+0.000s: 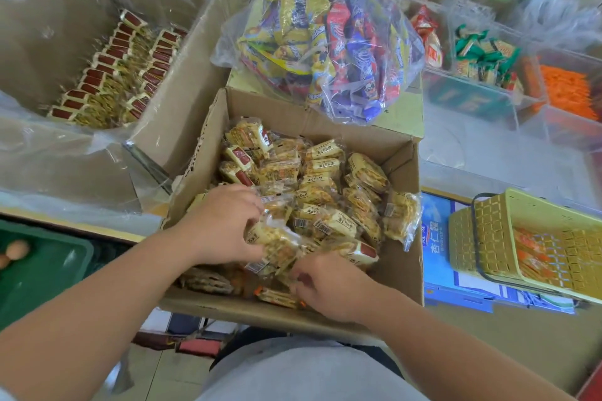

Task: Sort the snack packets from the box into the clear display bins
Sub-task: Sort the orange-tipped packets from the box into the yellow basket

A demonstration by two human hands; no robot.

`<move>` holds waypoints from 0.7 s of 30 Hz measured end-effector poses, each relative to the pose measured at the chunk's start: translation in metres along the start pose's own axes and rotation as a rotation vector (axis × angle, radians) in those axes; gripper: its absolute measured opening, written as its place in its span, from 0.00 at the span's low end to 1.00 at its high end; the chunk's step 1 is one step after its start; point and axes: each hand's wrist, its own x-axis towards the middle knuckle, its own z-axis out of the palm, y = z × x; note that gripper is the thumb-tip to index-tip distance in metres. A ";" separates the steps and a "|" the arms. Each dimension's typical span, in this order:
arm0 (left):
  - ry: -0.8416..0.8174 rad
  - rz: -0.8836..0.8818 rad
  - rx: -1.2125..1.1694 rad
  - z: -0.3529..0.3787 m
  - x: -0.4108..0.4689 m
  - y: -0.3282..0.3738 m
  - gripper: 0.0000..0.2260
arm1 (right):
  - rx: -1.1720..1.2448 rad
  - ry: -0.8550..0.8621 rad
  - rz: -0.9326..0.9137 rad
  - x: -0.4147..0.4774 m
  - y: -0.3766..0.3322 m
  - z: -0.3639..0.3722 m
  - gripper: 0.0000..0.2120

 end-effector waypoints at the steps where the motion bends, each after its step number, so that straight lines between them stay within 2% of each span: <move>1: 0.032 -0.059 -0.093 -0.004 -0.004 -0.002 0.27 | 0.053 -0.074 0.031 0.007 -0.002 0.002 0.18; 4: 0.168 -0.199 -0.245 -0.008 -0.022 -0.001 0.26 | 0.058 -0.313 0.139 0.032 -0.003 0.011 0.25; 7: 0.281 -0.281 -0.237 -0.008 -0.037 0.001 0.24 | 0.023 -0.406 0.221 0.052 0.006 0.024 0.32; 14: 0.263 -0.270 -0.104 -0.001 -0.054 0.002 0.21 | 0.011 -0.395 0.274 0.082 0.012 0.044 0.50; 17: 0.234 -0.274 -0.093 0.001 -0.054 0.005 0.18 | 0.018 -0.353 0.255 0.084 0.013 0.050 0.49; 21: 0.248 -0.289 -0.146 -0.004 -0.054 0.009 0.12 | 0.112 -0.284 0.245 0.080 0.019 0.049 0.44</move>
